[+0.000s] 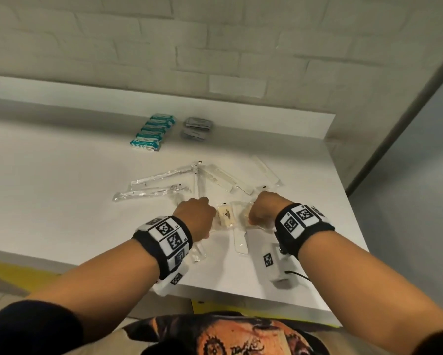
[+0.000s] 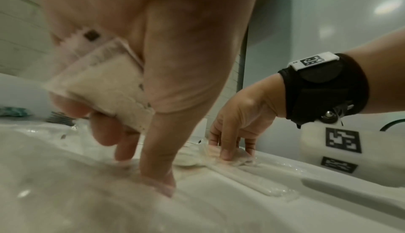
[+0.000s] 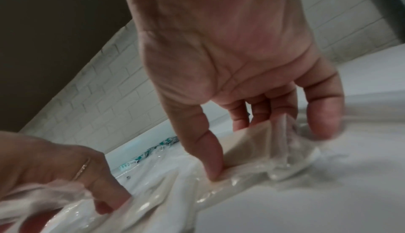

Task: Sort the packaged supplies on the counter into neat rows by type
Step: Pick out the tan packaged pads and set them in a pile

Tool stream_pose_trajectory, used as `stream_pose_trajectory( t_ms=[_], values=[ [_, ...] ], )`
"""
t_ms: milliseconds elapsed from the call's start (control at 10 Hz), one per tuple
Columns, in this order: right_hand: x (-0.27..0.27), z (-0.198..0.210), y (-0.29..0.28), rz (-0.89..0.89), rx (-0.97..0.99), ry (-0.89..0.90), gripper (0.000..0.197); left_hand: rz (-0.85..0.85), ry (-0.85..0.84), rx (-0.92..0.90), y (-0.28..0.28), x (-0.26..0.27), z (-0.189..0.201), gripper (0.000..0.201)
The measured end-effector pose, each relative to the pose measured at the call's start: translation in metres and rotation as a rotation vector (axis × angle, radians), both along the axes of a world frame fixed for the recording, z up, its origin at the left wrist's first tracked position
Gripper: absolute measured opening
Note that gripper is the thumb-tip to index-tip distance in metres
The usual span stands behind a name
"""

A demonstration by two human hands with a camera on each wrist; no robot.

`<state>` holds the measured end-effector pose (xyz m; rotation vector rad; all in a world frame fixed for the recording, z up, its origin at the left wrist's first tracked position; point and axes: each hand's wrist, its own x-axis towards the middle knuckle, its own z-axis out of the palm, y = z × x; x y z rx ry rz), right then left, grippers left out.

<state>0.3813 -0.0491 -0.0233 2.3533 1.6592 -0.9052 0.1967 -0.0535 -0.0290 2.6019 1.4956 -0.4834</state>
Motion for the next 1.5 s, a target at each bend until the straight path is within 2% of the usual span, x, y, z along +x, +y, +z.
stream_pose_trajectory(
  t_ms=[100, 200, 300, 400, 500, 600, 700, 800, 900, 1000, 1100, 1200, 1300, 1400, 1500],
  values=[
    [-0.003, -0.001, -0.002, 0.035, 0.026, -0.056, 0.045, -0.020, -0.061, 0.007, 0.000, -0.003, -0.006, 0.057],
    [-0.009, 0.004, -0.008, 0.041, 0.065, -0.031, 0.041, 0.074, -0.073, 0.048, 0.001, -0.007, -0.006, 0.061],
    [-0.007, -0.005, -0.006, 0.004, 0.081, -0.036, 0.044, 0.150, -0.085, 0.004, 0.005, -0.009, -0.007, 0.070],
    [-0.010, -0.007, -0.008, -0.004, 0.076, -0.142, 0.054, 0.197, -0.112, -0.087, 0.010, -0.009, -0.008, 0.075],
    [-0.007, -0.004, -0.007, 0.000, -0.006, -0.144, 0.041, 0.203, -0.124, -0.124, 0.014, -0.006, -0.008, 0.077],
    [-0.004, -0.005, -0.008, 0.036, -0.005, -0.195, 0.039, 0.172, -0.121, -0.073, 0.013, -0.004, -0.009, 0.078],
    [-0.005, -0.009, -0.009, -0.029, 0.033, -0.183, 0.064, 0.174, -0.165, -0.047, 0.013, -0.004, -0.012, 0.081],
    [-0.004, -0.009, -0.010, -0.053, 0.037, -0.128, 0.074, 0.224, -0.231, -0.057, 0.014, -0.006, -0.012, 0.086],
    [-0.001, -0.005, -0.005, -0.057, 0.099, -0.016, 0.053, 0.226, -0.231, -0.090, 0.016, -0.005, -0.012, 0.083],
    [-0.012, 0.009, 0.000, -0.111, 0.164, 0.016, 0.064, 0.213, -0.206, -0.141, 0.022, -0.004, -0.012, 0.081],
    [-0.036, 0.010, 0.003, -0.083, 0.134, 0.086, 0.041, 0.206, -0.235, -0.197, 0.031, -0.005, -0.013, 0.082],
    [-0.051, -0.004, -0.001, -0.043, 0.068, 0.035, 0.055, 0.224, -0.314, -0.234, 0.038, -0.007, -0.016, 0.069],
    [-0.054, -0.010, -0.003, -0.107, 0.070, -0.002, 0.075, 0.282, -0.462, -0.264, 0.051, -0.015, -0.018, 0.033],
    [-0.050, -0.011, -0.001, -0.089, 0.108, -0.062, 0.063, 0.378, -0.739, -0.399, 0.065, -0.025, -0.014, 0.020],
    [-0.043, -0.008, 0.005, -0.089, 0.136, -0.063, 0.050, 0.412, -0.953, -0.420, 0.080, -0.033, 0.002, 0.013]
  ],
)
